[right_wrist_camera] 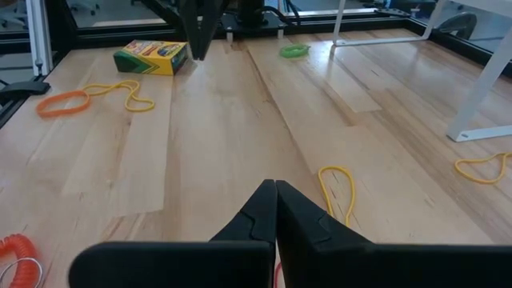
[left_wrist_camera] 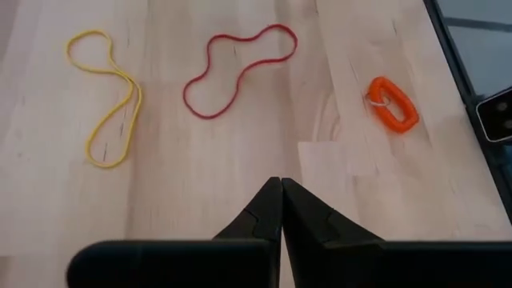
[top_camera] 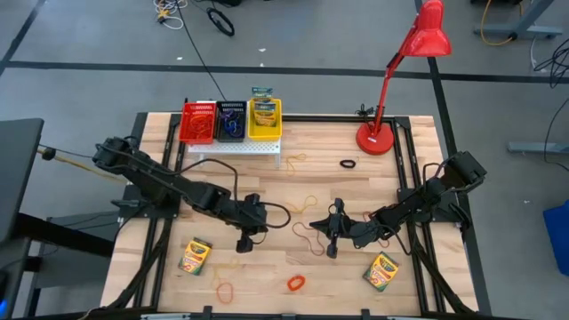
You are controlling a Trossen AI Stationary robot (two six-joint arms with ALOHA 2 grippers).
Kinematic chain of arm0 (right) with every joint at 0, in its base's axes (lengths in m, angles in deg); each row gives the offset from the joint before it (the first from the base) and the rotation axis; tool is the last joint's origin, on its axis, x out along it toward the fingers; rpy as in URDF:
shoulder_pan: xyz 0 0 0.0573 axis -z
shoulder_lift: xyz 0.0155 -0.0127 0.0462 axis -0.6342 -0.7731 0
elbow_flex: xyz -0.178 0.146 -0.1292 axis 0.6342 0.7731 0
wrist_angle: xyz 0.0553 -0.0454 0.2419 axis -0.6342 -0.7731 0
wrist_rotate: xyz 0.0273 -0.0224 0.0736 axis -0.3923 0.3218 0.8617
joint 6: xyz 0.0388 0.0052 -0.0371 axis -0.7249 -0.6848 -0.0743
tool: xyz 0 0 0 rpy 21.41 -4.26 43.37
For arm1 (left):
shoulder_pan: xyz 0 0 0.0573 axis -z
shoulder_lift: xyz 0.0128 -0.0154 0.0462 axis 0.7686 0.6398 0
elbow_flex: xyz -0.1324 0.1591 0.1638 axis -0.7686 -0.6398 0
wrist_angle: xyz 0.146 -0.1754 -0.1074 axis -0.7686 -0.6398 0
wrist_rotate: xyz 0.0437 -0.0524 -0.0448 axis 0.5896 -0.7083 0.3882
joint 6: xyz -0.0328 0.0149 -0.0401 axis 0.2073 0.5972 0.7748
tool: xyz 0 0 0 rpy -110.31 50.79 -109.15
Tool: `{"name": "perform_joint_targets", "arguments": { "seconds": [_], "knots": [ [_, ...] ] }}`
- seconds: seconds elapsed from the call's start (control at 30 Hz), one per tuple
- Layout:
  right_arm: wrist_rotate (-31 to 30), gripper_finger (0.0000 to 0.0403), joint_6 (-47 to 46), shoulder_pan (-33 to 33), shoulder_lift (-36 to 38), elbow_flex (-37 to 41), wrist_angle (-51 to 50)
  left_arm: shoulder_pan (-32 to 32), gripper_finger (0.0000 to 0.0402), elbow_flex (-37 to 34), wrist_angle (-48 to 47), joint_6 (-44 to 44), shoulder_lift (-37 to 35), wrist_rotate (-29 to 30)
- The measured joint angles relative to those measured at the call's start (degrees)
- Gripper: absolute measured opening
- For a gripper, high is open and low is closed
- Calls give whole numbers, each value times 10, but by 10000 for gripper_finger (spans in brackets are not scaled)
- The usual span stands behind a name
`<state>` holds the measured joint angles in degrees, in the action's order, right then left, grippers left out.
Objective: Pick & Place Office Desk Supplies
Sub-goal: Put the yellow rubber band into the red bin on the shelf
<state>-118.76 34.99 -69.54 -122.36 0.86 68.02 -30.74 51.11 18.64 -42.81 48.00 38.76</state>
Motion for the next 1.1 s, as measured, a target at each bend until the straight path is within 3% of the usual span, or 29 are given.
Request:
{"name": "perform_joint_targets", "arguments": {
  "seconds": [0.7, 0.93, 1.1],
  "knots": [
    [0, 5, 0, 0, 0, 0, 1, 23, 14, 0, -20, 22, 2, 51],
    [0, 5, 0, 0, 0, 0, 1, 27, 50, 1, -24, 36, 23, 77],
    [0, 5, 0, 0, 0, 0, 3, 56, 84, 1, -33, 49, 64, 18]
  ]
}}
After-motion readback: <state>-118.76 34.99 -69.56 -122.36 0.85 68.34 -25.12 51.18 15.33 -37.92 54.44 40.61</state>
